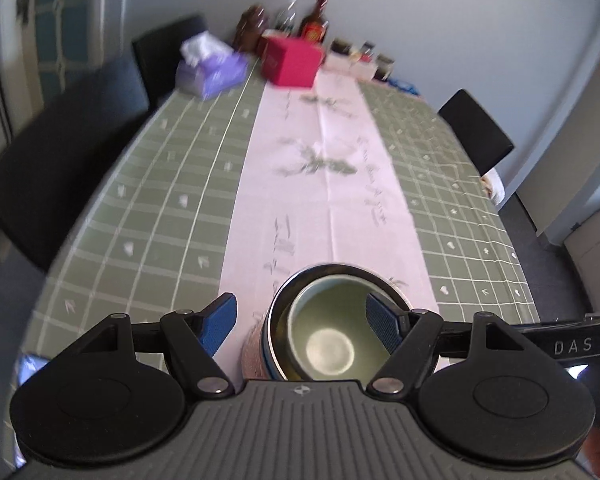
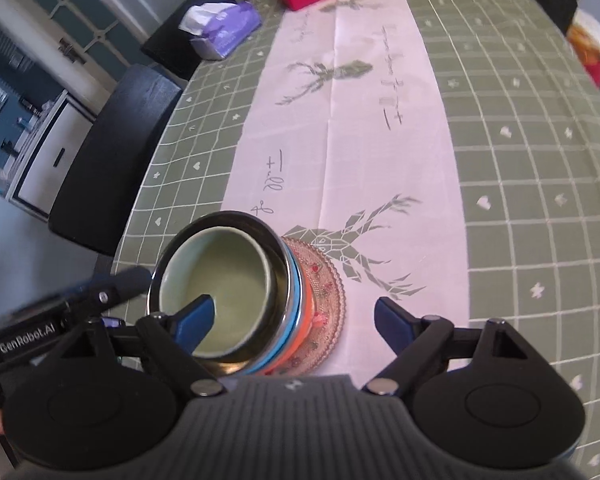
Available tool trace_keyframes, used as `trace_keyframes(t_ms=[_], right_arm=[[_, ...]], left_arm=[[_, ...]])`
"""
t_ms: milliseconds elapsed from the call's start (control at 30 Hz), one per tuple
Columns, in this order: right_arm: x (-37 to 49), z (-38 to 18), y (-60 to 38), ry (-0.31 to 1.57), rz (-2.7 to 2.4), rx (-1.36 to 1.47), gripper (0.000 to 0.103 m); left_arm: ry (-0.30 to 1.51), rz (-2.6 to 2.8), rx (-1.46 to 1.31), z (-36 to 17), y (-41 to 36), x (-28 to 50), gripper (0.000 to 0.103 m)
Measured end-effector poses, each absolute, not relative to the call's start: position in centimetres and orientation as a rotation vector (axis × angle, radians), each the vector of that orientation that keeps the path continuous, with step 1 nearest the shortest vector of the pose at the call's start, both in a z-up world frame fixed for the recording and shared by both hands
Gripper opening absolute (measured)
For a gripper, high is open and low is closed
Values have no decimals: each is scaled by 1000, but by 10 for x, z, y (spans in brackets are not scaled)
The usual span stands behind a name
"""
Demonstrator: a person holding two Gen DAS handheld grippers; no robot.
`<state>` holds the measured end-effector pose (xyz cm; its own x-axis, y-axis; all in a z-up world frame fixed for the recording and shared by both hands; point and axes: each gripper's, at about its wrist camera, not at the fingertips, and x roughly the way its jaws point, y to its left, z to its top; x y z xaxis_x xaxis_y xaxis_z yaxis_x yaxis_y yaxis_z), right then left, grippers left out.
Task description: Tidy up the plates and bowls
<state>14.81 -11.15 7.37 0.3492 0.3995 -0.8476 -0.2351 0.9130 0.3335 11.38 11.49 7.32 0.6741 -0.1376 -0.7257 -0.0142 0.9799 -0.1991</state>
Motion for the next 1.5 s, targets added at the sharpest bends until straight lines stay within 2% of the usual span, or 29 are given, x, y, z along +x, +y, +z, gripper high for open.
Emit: trace_keyframes(t_ms=[167,367,633,733,1067,1200,1500], right_arm=[[107,106,-117,988,427,-88,88],[45,138,-142,717,377,-199,93],[-68,140,-167,374,322,-283,93],[-101,129,-181,307,294,-249,94],[-163,84,-187,225,184,-90,95],[-166,60,-180,281,160,-46,95],[-168,26,-166,361,154,43,98]], left_arm=[[678,-110,-12,102,83,77,85],[349,-97,255,120,44,10,85],[193,-66,221,116,36,-62,86],[154,-5,223,109,34,-80,95],[239,84,182,59,26,-108,95],[328,85,110,34,35,-111,95],[432,82,137,1,33,-113,95]])
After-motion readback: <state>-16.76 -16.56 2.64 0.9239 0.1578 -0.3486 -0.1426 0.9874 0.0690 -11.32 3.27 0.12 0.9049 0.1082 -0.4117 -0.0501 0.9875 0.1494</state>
